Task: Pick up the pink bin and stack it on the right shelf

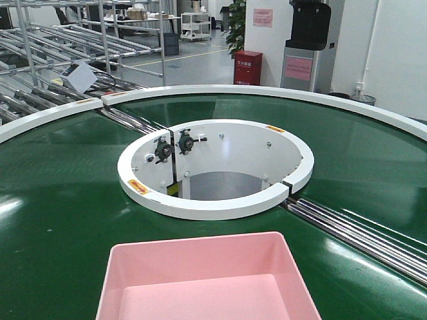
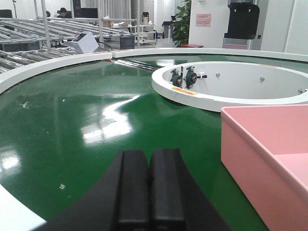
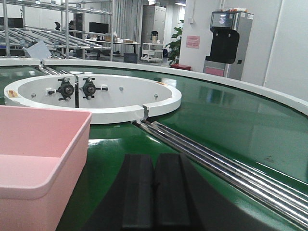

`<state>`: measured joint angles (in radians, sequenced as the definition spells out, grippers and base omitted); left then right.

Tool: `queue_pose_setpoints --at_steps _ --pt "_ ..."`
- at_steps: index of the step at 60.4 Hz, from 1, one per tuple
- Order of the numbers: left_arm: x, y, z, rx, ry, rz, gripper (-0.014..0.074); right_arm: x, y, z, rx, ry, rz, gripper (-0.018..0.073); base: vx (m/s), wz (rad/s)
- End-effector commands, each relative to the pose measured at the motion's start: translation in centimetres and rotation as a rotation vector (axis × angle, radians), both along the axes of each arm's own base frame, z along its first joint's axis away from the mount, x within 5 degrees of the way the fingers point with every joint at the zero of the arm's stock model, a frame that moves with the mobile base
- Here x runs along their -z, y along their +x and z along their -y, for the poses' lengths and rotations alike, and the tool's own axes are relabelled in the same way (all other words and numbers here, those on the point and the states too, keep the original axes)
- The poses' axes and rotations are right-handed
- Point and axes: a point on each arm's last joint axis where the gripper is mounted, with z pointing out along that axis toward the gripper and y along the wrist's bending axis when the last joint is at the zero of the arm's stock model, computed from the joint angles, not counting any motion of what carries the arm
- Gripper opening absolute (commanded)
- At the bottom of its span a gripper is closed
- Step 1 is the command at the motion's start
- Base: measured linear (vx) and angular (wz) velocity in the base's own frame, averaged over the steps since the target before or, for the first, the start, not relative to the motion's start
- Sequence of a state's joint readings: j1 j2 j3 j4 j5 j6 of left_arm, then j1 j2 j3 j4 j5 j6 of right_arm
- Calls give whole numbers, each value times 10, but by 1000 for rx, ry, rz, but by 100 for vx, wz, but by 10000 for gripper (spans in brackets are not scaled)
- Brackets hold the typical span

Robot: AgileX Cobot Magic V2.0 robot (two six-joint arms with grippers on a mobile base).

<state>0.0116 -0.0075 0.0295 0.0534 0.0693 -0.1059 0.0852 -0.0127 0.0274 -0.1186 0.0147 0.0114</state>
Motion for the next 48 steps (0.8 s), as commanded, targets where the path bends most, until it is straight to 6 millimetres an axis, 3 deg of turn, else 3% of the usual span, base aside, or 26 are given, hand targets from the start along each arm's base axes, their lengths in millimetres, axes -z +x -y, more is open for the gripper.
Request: queue_pose_setpoints --at_steps 1,6,14,20,27,34,43,48 --pt "-8 -2 0 3 -2 116 -6 -10 -2 -1 -8 -14 125 -9 0 0" --pt "-23 -4 1 5 -1 185 -6 -20 -5 -2 -20 -6 230 -9 0 0" --pt "-74 -18 1 7 -21 317 -6 -61 -15 -1 -24 13 370 -9 0 0" --pt "-115 -28 0 2 -42 304 -6 -94 -19 1 -2 19 288 -9 0 0" --pt "-148 -26 -1 -19 -14 102 -6 -120 -13 5 40 5 21 -9 0 0" --pt "-157 -14 -2 -28 26 -139 -6 -130 0 6 71 -7 -258 -9 0 0" --pt "-148 2 -3 -32 1 -311 -3 -123 22 5 83 -14 -455 -8 0 0" --pt "-140 8 -2 -31 -20 -425 51 -117 33 4 87 -24 -547 22 0 0"
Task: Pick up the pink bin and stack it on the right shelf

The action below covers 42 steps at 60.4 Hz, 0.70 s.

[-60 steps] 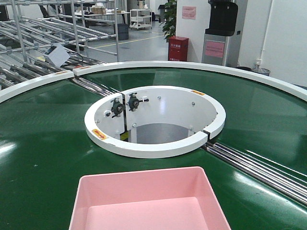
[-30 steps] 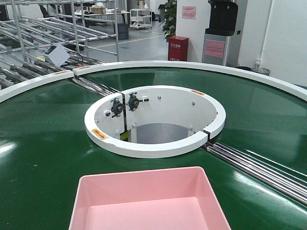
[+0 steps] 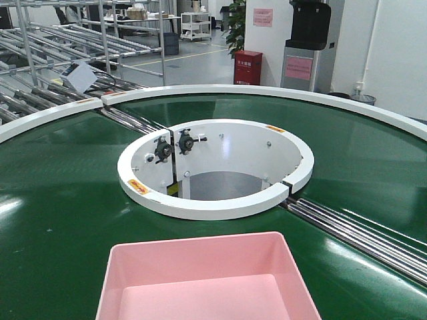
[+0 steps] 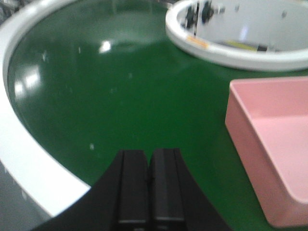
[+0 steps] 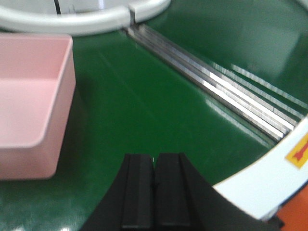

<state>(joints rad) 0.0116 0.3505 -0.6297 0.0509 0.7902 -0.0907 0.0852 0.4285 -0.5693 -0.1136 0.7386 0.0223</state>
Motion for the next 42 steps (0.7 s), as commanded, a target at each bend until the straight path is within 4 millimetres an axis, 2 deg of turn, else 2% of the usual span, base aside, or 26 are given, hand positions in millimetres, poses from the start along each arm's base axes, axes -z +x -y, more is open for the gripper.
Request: queue_pose_setpoints --at_steps 1,7,14,21,25,33,42 --pt "-6 10 1 4 -18 -35 66 -9 14 -1 1 -6 -8 39 0 0" --pt "2 23 5 78 10 -145 248 -5 33 -5 -43 -29 -135 212 0 0" --pt "5 33 16 219 26 -181 494 -6 50 -13 -110 -2 -219 467 0 0" --pt "11 47 29 348 26 -236 651 -11 65 -28 -242 -53 -283 631 0 0" --pt "15 55 37 420 47 -264 687 -12 74 -39 -306 -98 -317 664 0 0" --pt "27 72 58 556 84 -342 685 -10 97 -62 -369 -186 -394 643 0 0" --pt "33 102 78 599 118 -451 660 -12 134 -78 -280 -152 -492 589 0 0"
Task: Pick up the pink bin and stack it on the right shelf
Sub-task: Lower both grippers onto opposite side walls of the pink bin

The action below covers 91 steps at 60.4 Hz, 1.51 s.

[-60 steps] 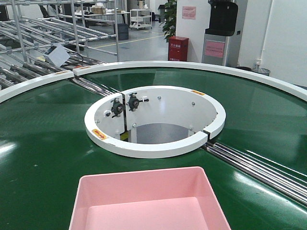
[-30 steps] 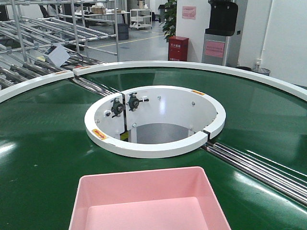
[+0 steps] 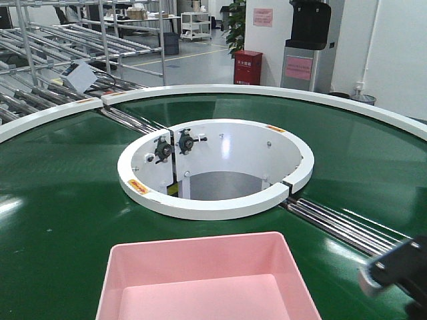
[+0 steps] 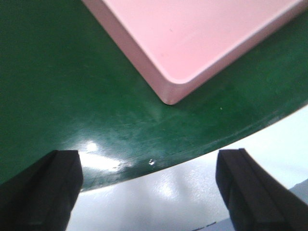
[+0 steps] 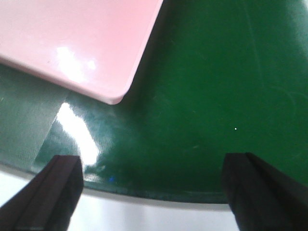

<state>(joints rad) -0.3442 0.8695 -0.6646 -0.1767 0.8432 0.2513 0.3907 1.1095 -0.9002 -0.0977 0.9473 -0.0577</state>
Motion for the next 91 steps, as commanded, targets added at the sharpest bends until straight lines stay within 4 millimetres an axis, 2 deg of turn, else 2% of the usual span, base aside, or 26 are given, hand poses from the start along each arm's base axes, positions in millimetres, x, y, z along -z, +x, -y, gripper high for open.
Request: queue_pose_setpoints --at_steps 1,14,21,28,39,54,73,84,91 --pt "-14 24 13 -11 -24 47 659 -17 26 -9 68 15 35 583 0 0" --pt "-25 79 35 -165 -83 -49 649 -15 80 -28 230 71 -74 571 0 0" --pt "-27 104 46 -207 -89 -105 647 -9 105 -30 289 98 -123 571 0 0" --pt "-19 128 55 -229 -73 -151 643 -1 126 -35 299 101 -164 571 0 0" --pt "-1 158 63 -355 -38 -249 628 13 150 -44 306 82 -204 571 0 0" --pt "14 175 63 -476 -6 -271 585 33 171 -51 327 69 -240 571 0 0" --pt "25 182 65 -499 -8 -275 559 59 186 -57 328 55 -269 548 0 0" --pt "31 184 67 -501 0 -299 556 66 189 -58 331 58 -276 501 0 0" --pt "35 184 68 -503 -8 -313 507 66 189 -58 329 59 -269 438 0 0"
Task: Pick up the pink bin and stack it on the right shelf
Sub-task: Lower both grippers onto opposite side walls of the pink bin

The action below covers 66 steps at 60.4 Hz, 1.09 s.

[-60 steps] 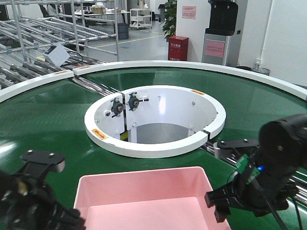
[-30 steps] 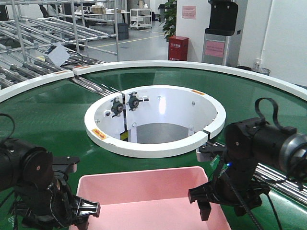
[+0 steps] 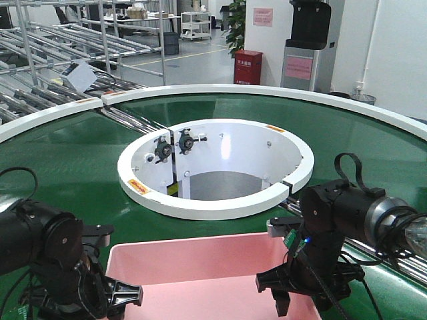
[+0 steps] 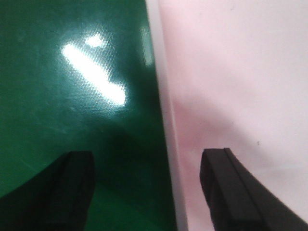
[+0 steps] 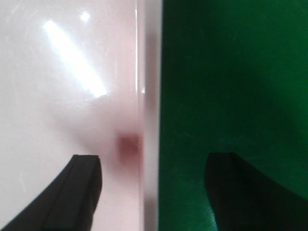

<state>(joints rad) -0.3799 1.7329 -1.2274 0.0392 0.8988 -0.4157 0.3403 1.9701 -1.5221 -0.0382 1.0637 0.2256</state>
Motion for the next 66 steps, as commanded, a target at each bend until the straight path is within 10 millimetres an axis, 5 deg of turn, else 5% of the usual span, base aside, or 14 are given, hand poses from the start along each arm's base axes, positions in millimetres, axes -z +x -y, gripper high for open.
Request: queue_pose_setpoints --at_steps 1,28,66 --pt "-22 1 5 -3 -51 82 496 -29 2 1 -5 27 103 423 0 0" --pt "-23 3 8 -16 -90 99 136 -29 3 1 -8 32 116 99 0 0" --pt "-30 -2 6 -51 -35 117 94 -34 5 1 37 41 153 40 0 0"
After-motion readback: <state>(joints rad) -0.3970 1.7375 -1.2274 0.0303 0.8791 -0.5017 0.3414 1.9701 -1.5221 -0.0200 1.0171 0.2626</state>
